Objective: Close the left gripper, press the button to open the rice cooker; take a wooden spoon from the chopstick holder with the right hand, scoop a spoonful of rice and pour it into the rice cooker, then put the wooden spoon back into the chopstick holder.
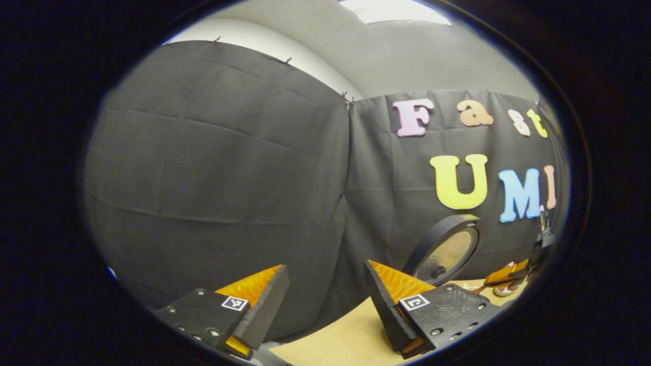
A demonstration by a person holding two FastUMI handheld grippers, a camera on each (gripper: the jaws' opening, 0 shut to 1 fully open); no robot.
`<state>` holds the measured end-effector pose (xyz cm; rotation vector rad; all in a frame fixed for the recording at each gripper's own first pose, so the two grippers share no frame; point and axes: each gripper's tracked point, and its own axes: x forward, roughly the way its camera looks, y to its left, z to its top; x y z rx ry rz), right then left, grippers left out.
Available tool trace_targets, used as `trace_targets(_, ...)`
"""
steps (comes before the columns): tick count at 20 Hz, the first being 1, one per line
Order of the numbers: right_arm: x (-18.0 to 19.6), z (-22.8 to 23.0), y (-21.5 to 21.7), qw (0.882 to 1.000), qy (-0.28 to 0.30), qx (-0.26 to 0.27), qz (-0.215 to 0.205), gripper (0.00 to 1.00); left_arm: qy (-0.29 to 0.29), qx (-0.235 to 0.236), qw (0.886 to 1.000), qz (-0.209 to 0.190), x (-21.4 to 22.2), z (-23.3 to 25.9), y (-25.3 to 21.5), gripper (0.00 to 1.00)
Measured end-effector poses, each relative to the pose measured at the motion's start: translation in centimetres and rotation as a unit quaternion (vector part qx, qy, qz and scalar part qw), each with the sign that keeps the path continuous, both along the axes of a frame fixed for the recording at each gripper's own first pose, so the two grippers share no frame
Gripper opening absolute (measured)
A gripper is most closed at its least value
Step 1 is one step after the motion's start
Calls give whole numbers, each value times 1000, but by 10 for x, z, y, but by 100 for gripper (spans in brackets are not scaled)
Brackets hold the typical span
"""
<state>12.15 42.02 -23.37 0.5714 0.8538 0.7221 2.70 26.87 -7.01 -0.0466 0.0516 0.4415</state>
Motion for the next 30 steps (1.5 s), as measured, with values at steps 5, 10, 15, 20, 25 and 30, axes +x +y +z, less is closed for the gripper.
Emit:
trace_targets(5, 8, 6, 3, 986, -138, -69, 59, 8, 6, -1, 1000, -3, 2, -6, 0, 90)
trace_targets(10, 12, 15, 5, 951, -264, -112, 113, 8, 10, -3, 1000, -13, 4, -6, -2, 92)
trace_targets(15, 9, 21, 4, 894, -393, -163, 144, 4, 14, -6, 1000, -24, 6, -5, -5, 90)
trace_targets(20, 5, 27, 3, 861, -447, -183, 159, 8, 8, -5, 999, -37, 8, 4, -10, 90)
trace_targets(25, 4, 44, -4, 917, -358, -117, 134, 8, -1, -5, 999, -53, 10, 23, -18, 94)
trace_targets(30, 12, 85, -36, 965, -256, -14, 55, 8, -15, -4, 997, -73, 21, 37, -45, 90)
